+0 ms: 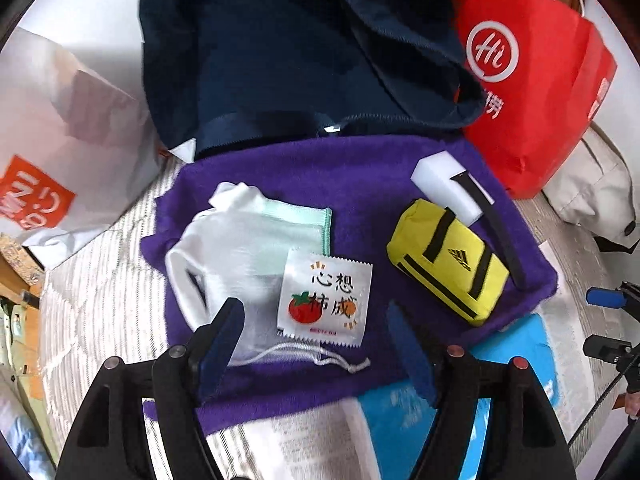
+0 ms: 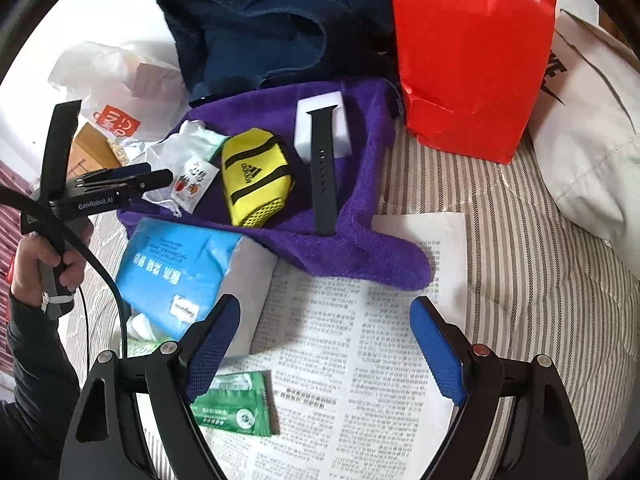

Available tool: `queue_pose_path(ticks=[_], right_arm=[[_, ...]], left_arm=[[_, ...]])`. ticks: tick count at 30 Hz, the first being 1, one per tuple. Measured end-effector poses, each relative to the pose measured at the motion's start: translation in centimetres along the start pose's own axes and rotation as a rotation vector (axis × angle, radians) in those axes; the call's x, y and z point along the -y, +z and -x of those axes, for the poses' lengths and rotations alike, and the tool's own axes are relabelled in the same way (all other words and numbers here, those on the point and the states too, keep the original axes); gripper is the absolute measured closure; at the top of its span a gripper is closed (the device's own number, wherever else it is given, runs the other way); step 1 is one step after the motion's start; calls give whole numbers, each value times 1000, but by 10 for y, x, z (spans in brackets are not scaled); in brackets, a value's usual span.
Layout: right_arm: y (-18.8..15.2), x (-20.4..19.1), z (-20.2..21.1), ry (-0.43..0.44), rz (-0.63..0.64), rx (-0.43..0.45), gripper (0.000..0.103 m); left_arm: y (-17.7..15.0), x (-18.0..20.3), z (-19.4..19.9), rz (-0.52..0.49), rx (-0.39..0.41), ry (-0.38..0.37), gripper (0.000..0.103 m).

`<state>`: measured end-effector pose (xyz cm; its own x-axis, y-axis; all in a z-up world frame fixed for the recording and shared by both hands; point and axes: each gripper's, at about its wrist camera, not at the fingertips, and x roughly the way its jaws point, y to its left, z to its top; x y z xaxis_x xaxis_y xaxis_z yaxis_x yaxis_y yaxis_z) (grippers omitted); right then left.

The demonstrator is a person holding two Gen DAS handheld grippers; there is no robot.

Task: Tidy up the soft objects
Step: 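Reach down and grasp the black strap piece with the left tool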

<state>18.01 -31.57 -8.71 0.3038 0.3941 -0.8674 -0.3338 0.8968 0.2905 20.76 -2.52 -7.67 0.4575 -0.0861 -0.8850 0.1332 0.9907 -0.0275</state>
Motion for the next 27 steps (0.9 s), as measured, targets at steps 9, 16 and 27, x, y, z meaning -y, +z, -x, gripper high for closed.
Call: queue_pose_path(ticks=[9, 16, 27], right_arm=[[-18, -13, 21, -2, 26, 21, 17], [-32, -21, 31, 6, 37, 30, 17], [-50, -26, 39, 30, 54, 34, 17]], left_arm=[[-48, -30, 51, 53, 15, 65, 28], [-108, -52, 53, 169, -54, 115, 28], [-154, -40, 25, 236, -111, 140, 28]])
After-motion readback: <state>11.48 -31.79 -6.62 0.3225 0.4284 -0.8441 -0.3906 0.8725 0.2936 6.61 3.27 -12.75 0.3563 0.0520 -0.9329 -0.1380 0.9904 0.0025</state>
